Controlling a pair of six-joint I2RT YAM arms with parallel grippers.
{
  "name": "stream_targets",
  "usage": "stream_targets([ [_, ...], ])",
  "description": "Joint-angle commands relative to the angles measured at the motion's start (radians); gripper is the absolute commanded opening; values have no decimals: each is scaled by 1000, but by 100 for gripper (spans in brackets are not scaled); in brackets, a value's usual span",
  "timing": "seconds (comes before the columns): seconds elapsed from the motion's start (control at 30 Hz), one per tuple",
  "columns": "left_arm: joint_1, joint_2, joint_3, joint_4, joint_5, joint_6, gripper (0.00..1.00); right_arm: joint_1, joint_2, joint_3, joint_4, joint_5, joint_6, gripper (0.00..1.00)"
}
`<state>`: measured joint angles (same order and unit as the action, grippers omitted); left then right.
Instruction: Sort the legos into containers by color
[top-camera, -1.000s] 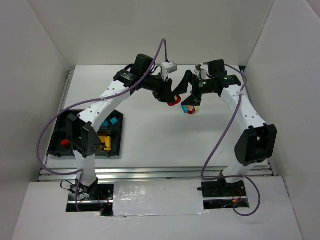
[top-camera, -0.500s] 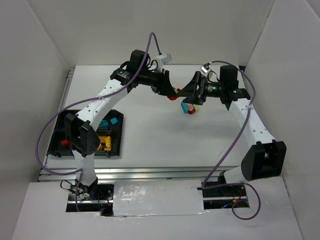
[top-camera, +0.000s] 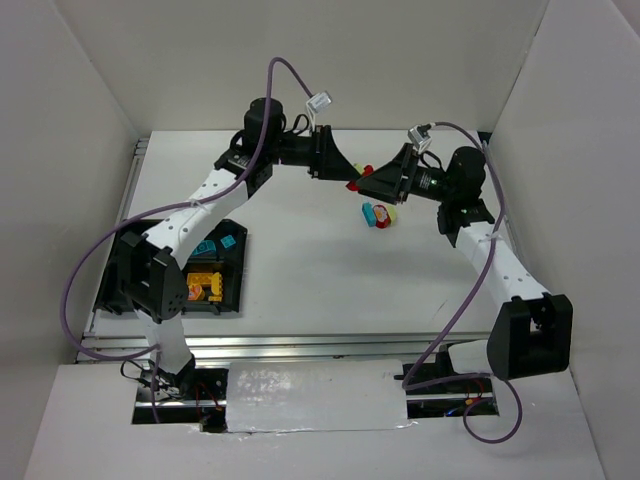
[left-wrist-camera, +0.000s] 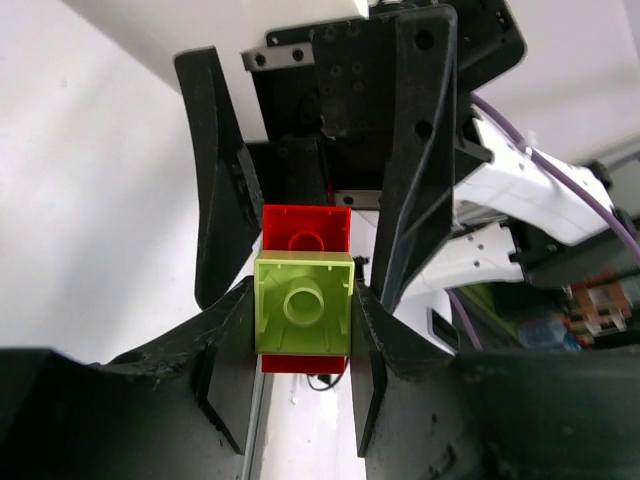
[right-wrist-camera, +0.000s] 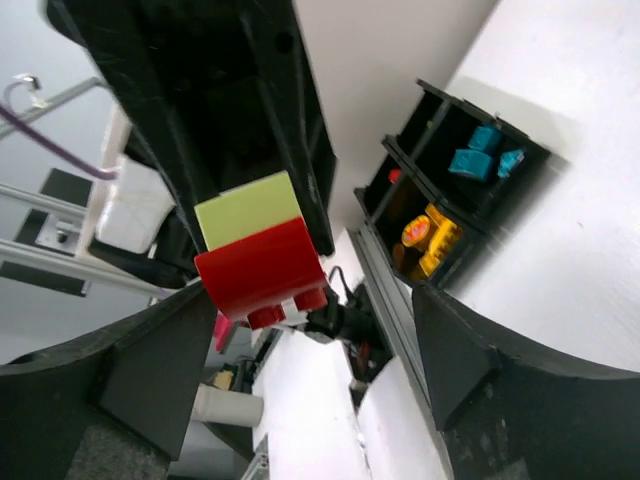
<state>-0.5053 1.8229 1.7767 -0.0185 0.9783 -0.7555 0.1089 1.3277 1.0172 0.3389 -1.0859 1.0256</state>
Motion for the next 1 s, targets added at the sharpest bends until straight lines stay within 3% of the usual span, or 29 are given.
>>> stream_targets([
  [0.0,10,-27,-28,257,128,-146,0,0,-38,-25,259,-12,117,84],
  [0.2,47,-22,-117,478,175,-306,0,-6,-21,-6,400,-31,185,73],
  [0.43,51,-11,-95,442,175,-284,0,-6,-4,0,451,-29,217,54],
  [0.97,40,15,-74,516,212,-341,0,-3,59,32,509,-20,246,52],
])
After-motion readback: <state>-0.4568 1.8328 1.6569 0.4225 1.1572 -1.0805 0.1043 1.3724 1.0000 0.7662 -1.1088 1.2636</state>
